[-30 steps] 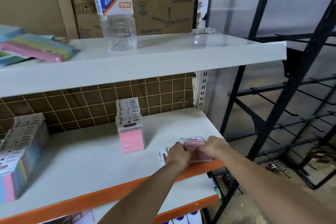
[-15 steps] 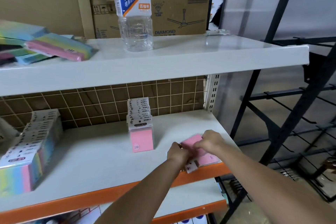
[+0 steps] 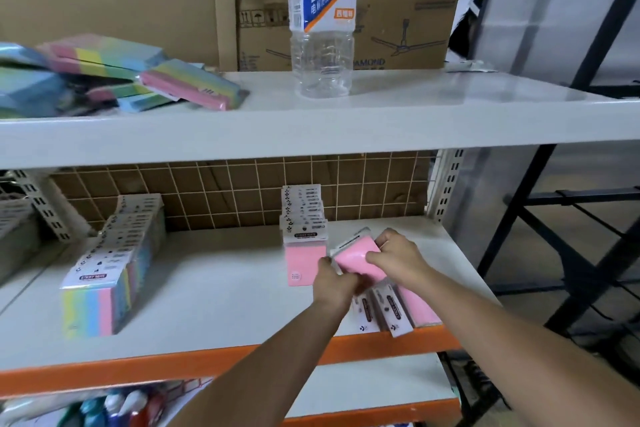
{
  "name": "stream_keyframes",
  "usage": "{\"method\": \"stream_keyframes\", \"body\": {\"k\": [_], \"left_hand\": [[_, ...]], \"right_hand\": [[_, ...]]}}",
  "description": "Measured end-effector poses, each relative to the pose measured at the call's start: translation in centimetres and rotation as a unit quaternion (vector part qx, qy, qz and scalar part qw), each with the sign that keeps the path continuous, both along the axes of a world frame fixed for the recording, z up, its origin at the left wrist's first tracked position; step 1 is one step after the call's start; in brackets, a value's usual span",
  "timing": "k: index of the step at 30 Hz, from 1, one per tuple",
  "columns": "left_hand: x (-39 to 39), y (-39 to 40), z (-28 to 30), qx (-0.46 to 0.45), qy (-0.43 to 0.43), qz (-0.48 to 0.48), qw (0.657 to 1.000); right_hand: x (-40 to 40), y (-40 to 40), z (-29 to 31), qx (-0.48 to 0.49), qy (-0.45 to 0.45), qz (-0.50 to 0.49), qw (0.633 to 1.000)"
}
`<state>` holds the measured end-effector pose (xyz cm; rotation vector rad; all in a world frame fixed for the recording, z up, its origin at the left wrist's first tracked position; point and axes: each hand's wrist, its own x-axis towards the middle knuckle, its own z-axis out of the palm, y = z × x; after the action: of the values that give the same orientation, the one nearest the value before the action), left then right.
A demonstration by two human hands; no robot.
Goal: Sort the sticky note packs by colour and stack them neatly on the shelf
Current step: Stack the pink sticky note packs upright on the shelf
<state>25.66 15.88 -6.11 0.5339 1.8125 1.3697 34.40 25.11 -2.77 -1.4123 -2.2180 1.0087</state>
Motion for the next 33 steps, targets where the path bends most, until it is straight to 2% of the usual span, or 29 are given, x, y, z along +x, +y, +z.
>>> {"method": "stream_keyframes", "body": {"k": [8, 11, 13, 24, 29, 33], "left_hand": [[-4.1, -2.5, -0.7, 0.006, 0.132, 0.035, 0.991], [-5.2, -3.0, -0.9, -0.02, 0.174, 0.057, 0.983], [-5.9, -3.2, -1.3, -0.037, 0.204, 0.055, 0.977], [-9.5, -3.0, -3.7, -0.115, 0.289, 0.025, 0.95], [-9.9, -2.7, -4.1, -0.124, 0.306, 0.013, 0.944], [-10.2, -2.5, -4.1, -0.124, 0.313, 0.006, 0.941]], "right_hand": [[-3.9, -1.8, -0.4, -0.019, 0.021, 0.074, 0.997], [-5.0, -2.8, -1.1, -0.051, 0.07, 0.092, 0.992], [-5.7, -3.1, -1.8, -0.051, 0.07, 0.089, 0.992], [-8.3, -3.5, -4.5, 0.012, -0.051, 0.07, 0.996], [-8.7, -3.3, -4.5, 0.072, -0.116, 0.061, 0.989], [-8.6, -3.0, -4.4, 0.094, -0.135, 0.052, 0.985]]}}
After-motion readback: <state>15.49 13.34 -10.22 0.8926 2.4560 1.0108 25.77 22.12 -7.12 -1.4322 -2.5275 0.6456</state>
